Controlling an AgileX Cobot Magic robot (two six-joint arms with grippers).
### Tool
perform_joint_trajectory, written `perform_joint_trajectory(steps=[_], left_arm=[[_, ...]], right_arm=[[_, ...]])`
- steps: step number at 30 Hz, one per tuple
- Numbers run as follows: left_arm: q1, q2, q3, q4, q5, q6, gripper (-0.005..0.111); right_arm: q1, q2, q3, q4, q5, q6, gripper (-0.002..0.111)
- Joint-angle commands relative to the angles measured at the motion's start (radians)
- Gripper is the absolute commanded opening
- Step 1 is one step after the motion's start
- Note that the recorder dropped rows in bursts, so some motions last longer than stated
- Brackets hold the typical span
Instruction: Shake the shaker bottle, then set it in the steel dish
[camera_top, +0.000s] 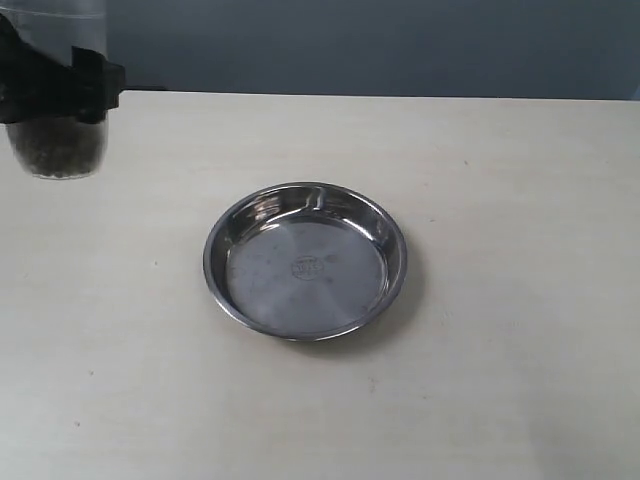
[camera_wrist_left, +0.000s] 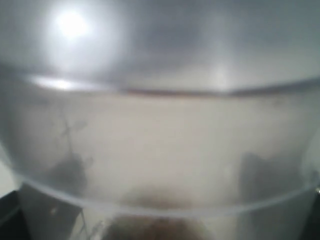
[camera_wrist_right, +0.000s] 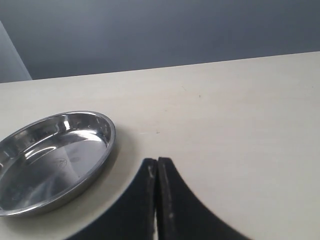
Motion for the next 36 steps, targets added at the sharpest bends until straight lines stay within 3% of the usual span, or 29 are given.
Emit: perform_joint_trajectory(steps=[1, 3, 4, 7, 8, 10, 13, 15, 17, 21, 22, 23, 25, 27, 28, 30, 31, 34, 36], left_arm=[[0.0, 0.001, 0.006, -0.059, 0.0, -0.014, 0.0], [0.0, 0.001, 0.008, 0.04, 0.08, 0.043, 0.0], [0.0, 0.001, 0.008, 0.012, 0.026, 0.018, 0.0], [0.0, 0.001, 0.006, -0.093, -0.316, -0.135, 0.0], [0.0, 0.001, 0.006, -0.093, -0.343, -0.14, 0.0], [0.0, 0.001, 0.015, -0.093, -0.178, -0.065, 0.0], [0.0, 0.003, 0.015, 0.054, 0.298, 0.025, 0.0], [-0.002, 0.003, 0.013, 0.03, 0.411, 0.13, 0.0], [-0.002, 0.003, 0.013, -0.08, 0.314, 0.14, 0.0], [-0.002, 0.003, 0.017, -0.093, -0.186, -0.033, 0.0], [-0.002, 0.003, 0.022, -0.093, -0.232, -0.072, 0.0], [-0.002, 0.001, 0.025, -0.093, -0.227, -0.067, 0.0], [-0.002, -0.001, 0.034, -0.082, -0.019, 0.011, 0.0], [-0.002, 0.001, 0.029, 0.002, 0.28, 0.075, 0.0], [-0.002, 0.003, 0.026, 0.008, 0.349, 0.111, 0.0], [-0.002, 0.003, 0.023, -0.047, 0.273, 0.156, 0.0], [-0.002, 0.003, 0.023, -0.093, 0.144, 0.154, 0.0], [0.002, 0.001, 0.004, -0.093, -0.153, -0.043, 0.0], [0.002, -0.028, -0.02, -0.01, -0.122, -0.052, 0.0]], right_arm=[[0.001, -0.004, 0.001, -0.001, -0.01, -0.001, -0.001], [0.001, -0.004, 0.001, -0.001, -0.01, -0.001, -0.001], [0.001, -0.004, 0.001, -0.001, -0.01, -0.001, -0.001], [0.001, -0.004, 0.001, -0.001, -0.01, -0.001, -0.001], [0.001, -0.004, 0.001, -0.001, -0.01, -0.001, -0.001], [0.001, -0.004, 0.001, -0.001, -0.01, -0.001, -0.001], [0.001, -0.004, 0.001, -0.001, -0.01, -0.001, -0.001], [0.001, -0.004, 0.001, -0.001, -0.01, -0.001, -0.001], [0.001, -0.004, 0.001, -0.001, -0.01, -0.001, -0.001], [0.001, -0.004, 0.001, -0.001, -0.01, -0.001, -0.001], [0.001, -0.004, 0.001, -0.001, -0.01, -0.001, -0.001], [0.001, -0.004, 0.001, -0.001, -0.01, -0.001, -0.001], [0.001, -0.004, 0.001, -0.001, -0.01, -0.001, -0.001], [0.001, -0.004, 0.001, -0.001, -0.01, -0.001, -0.001], [0.001, -0.004, 0.001, -0.001, -0.01, -0.001, -0.001], [0.001, -0.004, 0.001, -0.001, -0.01, -0.001, -0.001], [0.001, -0.004, 0.001, -0.001, -0.01, -0.001, -0.001], [0.001, -0.004, 0.001, -0.001, -0.01, -0.001, -0.001], [0.001, -0.004, 0.001, -0.001, -0.01, -0.001, -0.001]])
